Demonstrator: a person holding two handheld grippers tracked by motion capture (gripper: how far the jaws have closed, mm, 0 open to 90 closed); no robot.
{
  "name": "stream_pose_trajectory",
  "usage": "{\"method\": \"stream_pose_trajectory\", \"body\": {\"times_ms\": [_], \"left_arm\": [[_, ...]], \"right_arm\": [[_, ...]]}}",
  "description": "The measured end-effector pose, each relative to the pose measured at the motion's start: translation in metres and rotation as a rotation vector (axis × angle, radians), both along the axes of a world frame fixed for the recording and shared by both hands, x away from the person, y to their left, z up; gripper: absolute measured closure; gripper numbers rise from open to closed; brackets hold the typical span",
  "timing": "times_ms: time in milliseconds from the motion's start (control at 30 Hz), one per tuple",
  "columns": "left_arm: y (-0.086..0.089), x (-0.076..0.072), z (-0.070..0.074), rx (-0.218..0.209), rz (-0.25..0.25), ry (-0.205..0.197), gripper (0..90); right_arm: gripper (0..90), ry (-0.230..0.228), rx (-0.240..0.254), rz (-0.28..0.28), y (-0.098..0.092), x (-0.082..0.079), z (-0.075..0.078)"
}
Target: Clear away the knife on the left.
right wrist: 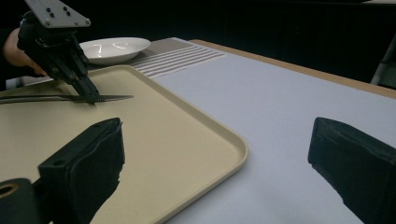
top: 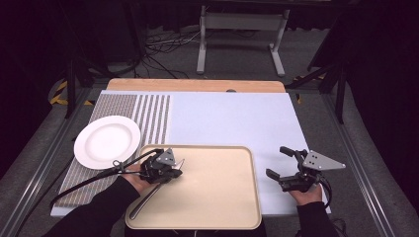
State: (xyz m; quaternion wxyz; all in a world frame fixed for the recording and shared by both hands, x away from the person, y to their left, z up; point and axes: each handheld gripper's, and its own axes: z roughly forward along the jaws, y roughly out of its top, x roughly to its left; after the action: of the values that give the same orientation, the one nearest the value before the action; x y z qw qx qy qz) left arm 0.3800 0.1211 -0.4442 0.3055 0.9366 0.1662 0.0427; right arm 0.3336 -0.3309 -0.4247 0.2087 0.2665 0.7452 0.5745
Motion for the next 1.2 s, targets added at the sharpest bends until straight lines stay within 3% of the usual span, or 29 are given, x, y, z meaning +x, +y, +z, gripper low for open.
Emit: {"method": "stream_pose_trajectory", "body": {"times_ms": [300, 333, 667, 1033, 1200], "left_arm": [[0.002, 0.0, 0.0, 0.019, -0.008, -0.011, 90.0], [0.003, -0.001, 0.001, 0.038, -0.01, -0.029, 90.0], [0.011, 0.002, 0.003, 0.076, -0.002, -0.042, 90.0], [0.023, 0.004, 0.005, 0.126, 0.032, -0.062, 90.0], [0.028, 0.005, 0.006, 0.136, 0.052, -0.051, 90.0]], "right_arm": [[4.4, 0.0, 0.0, -0.001, 0.0, 0.0, 0.0], [4.4, 0.0, 0.0, -0.001, 0.0, 0.0, 0.0], [4.6, 0.0, -0.001, -0.001, 0.0, 0.0, 0.0], [4.6, 0.005, -0.001, 0.003, 0.0, 0.0, -0.001], [4.6, 0.006, 0.001, 0.002, 0.0, 0.0, -0.001]]}}
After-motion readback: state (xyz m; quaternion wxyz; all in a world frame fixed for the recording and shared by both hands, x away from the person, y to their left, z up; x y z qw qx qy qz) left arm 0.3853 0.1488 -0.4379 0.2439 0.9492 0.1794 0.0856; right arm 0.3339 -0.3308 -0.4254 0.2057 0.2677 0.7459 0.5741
